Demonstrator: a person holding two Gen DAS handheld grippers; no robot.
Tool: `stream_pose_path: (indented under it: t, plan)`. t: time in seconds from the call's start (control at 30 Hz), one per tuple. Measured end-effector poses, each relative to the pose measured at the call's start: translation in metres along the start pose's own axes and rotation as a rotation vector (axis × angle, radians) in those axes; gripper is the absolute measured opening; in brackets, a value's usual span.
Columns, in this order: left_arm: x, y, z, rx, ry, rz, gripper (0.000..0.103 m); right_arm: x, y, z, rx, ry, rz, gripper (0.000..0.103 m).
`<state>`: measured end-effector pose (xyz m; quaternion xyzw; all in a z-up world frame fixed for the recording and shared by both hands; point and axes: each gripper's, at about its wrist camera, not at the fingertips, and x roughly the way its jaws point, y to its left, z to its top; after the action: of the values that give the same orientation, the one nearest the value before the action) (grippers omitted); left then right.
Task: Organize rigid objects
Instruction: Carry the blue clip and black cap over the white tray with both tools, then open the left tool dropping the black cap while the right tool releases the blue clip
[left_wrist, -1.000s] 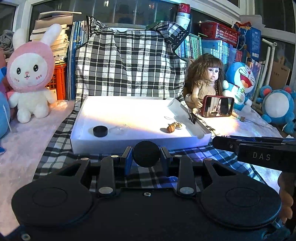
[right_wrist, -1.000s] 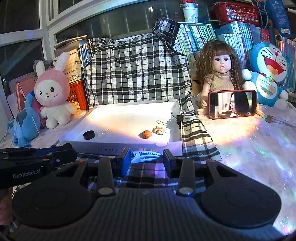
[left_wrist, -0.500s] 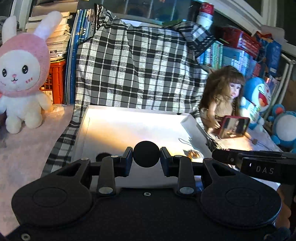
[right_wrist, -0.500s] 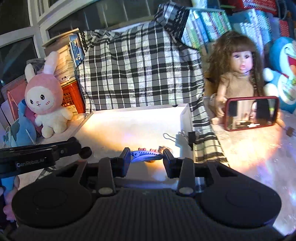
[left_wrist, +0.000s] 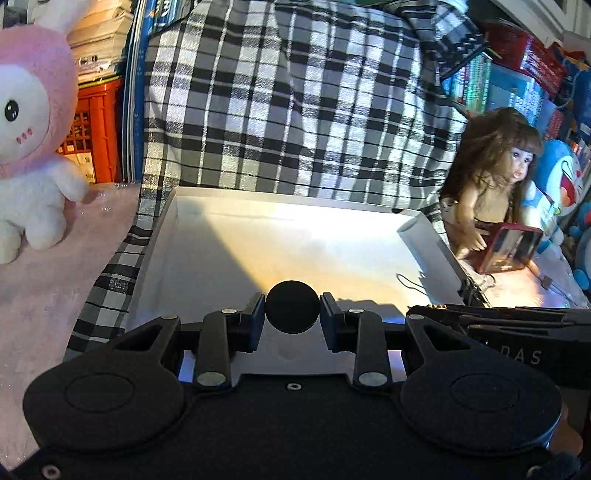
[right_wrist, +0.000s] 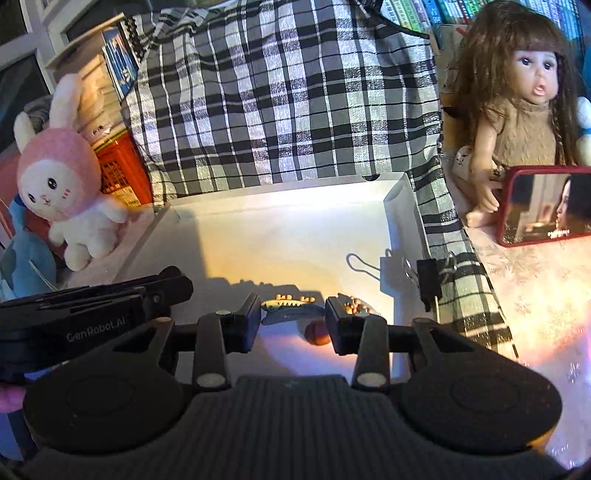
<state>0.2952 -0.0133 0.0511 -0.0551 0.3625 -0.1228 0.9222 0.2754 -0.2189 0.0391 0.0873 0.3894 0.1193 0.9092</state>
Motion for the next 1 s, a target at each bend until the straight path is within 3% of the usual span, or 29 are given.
stream_pose_path:
  t: [0.57,1.0]
  plan:
    - [0.024,0.006,-0.004,-0.019,0.045,-0.020,0.030,0.033,-0.001,0.004,-0.048,0.054,-0.062,0.044]
    - [0.033,0.004,-0.010,0.000,0.050,-0.019,0.031,0.035,0.001,0.003,-0.065,0.040,-0.064,0.046]
